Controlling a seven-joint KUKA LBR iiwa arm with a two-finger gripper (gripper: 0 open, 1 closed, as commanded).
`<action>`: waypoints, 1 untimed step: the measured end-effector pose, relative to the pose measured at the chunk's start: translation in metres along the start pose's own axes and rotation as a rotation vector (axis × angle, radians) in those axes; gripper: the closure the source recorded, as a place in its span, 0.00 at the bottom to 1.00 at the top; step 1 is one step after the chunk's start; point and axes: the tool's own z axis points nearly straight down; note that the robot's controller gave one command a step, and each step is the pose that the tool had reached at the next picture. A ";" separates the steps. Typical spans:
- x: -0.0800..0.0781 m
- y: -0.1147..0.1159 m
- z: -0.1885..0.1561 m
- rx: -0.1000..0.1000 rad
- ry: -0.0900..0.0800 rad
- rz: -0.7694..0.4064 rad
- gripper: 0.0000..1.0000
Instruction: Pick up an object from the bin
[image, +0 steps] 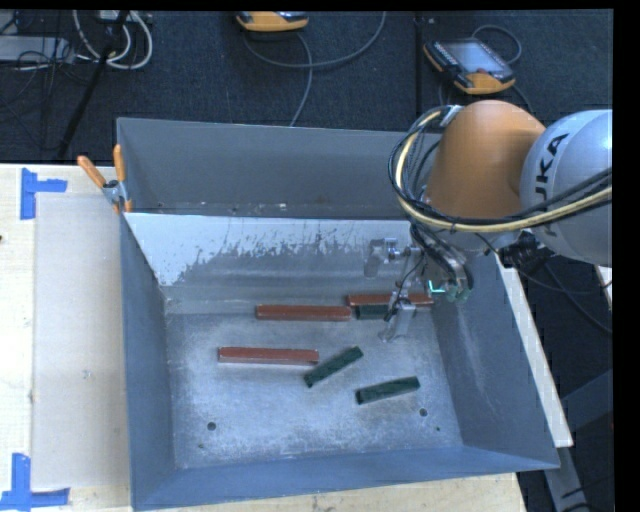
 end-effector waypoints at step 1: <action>0.012 -0.006 0.098 0.000 0.002 -0.057 0.00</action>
Offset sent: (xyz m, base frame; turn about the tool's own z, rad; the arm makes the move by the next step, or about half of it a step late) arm -0.0104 -0.0063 -0.0923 -0.0570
